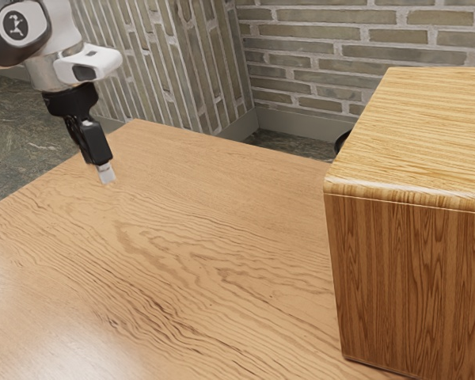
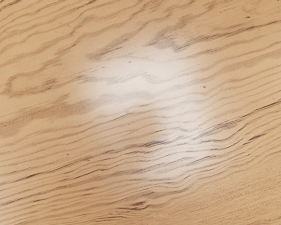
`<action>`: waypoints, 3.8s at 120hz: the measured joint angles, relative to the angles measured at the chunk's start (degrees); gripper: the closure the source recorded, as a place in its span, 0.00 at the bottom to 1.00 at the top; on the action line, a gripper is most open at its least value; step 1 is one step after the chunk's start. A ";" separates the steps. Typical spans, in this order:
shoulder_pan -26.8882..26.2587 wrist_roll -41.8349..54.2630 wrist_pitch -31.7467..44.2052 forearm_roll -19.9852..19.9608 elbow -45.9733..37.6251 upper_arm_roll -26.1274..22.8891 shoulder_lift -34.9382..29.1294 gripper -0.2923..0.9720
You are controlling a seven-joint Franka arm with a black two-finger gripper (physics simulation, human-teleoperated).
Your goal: Pull the drawer handle with one arm to open the drawer
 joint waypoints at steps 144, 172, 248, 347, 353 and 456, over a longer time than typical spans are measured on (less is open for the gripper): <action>2.89 92.00 28.75 -12.68 9.81 -20.15 13.97 0.25; 4.30 108.05 29.49 -19.17 13.57 -24.24 17.93 0.34; 4.50 129.55 28.09 -26.98 19.01 -28.10 23.78 0.56; 10.95 130.87 25.85 -29.99 10.35 -27.50 19.78 0.82; 11.90 130.87 25.85 -30.03 9.04 -27.51 18.64 0.83; 26.33 130.86 22.44 -30.53 2.65 -31.09 12.51 0.79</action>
